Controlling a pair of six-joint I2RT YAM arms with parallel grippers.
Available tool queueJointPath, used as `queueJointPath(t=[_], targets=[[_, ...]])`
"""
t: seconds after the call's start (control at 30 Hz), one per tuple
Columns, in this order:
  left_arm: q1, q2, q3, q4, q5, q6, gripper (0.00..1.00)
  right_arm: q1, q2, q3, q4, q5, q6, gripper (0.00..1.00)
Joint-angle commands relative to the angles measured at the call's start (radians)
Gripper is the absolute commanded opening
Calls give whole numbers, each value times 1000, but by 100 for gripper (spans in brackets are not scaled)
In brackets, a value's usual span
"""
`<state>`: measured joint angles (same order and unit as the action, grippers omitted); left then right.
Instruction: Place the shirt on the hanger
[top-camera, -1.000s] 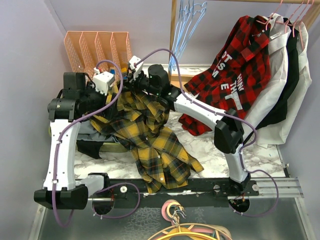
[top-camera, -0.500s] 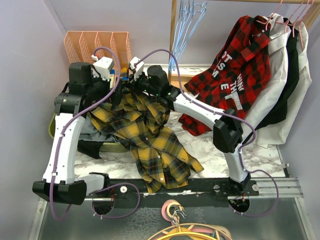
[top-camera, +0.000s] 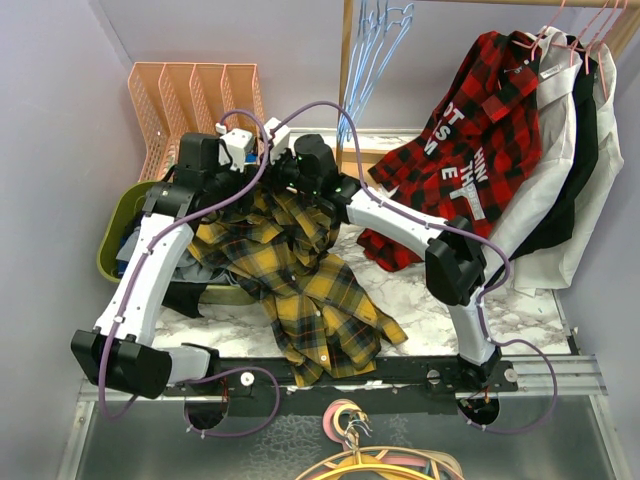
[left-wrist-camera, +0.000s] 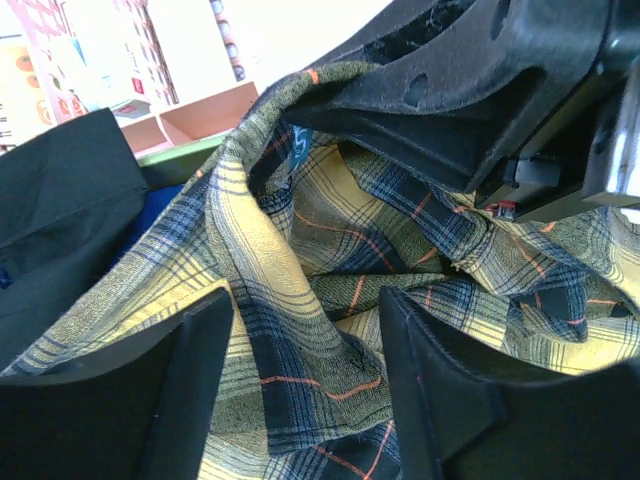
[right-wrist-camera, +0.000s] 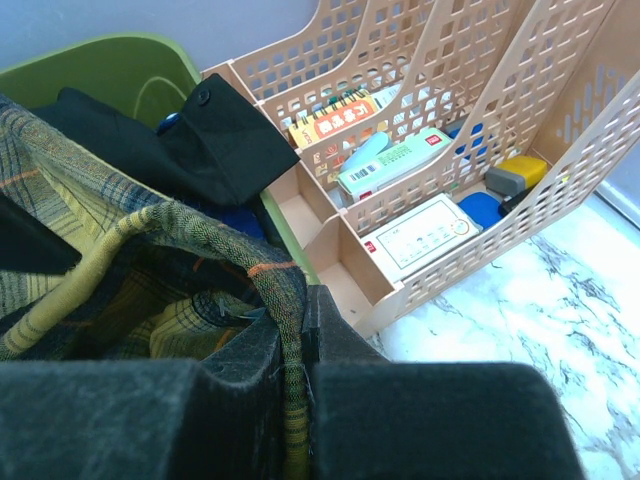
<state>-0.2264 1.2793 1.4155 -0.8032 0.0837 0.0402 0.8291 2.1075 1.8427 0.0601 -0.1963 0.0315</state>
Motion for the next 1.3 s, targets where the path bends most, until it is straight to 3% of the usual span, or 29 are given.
queueJointPath(t=[0.0,0.17,0.23,0.3,0.37,0.5,0.57,0.6,0.67,0.7,0.77,0.83,0.97,1.1,1.13,1.2,1.27], targets=[[-10,-41,-9,14,-3,8,61,-8,5,2,5,-8,25,2],[-14,-68,-45,5,-5,28,57,-14,14,4,7,-12,37,2],[-16,-71,-56,5,5,33,46,-17,16,5,9,-16,43,3],[-16,-68,-56,-5,40,50,24,-19,14,4,6,-18,48,3],[-16,-67,-52,-16,65,65,12,-20,8,-6,8,-18,48,5],[-16,-61,-38,-23,40,80,11,-22,-17,-37,25,-17,48,7],[-16,-55,-37,-23,24,90,14,-22,-26,-47,30,-19,47,7],[-16,-52,-37,-24,19,91,22,-24,-31,-51,31,-21,46,7],[-16,-48,-35,-24,21,89,50,-24,-38,-59,36,-25,47,7],[-16,-46,-34,-24,24,87,58,-24,-41,-61,38,-26,46,7],[-16,-38,-33,-29,36,88,63,-25,-43,-65,39,-27,44,7],[-16,-31,-33,-34,45,88,62,-26,-44,-66,39,-28,45,8],[-14,-26,-37,-35,62,90,43,-28,-51,-76,46,-34,53,8],[-14,-23,-47,-27,54,95,37,-28,-63,-83,47,-48,65,9],[-14,-23,-48,-25,52,95,30,-28,-66,-86,47,-52,69,9],[-10,-22,-41,-26,47,98,1,-28,-78,-95,47,-68,79,12],[3,-29,-22,-35,55,107,0,-29,-95,-112,48,-85,99,20]])
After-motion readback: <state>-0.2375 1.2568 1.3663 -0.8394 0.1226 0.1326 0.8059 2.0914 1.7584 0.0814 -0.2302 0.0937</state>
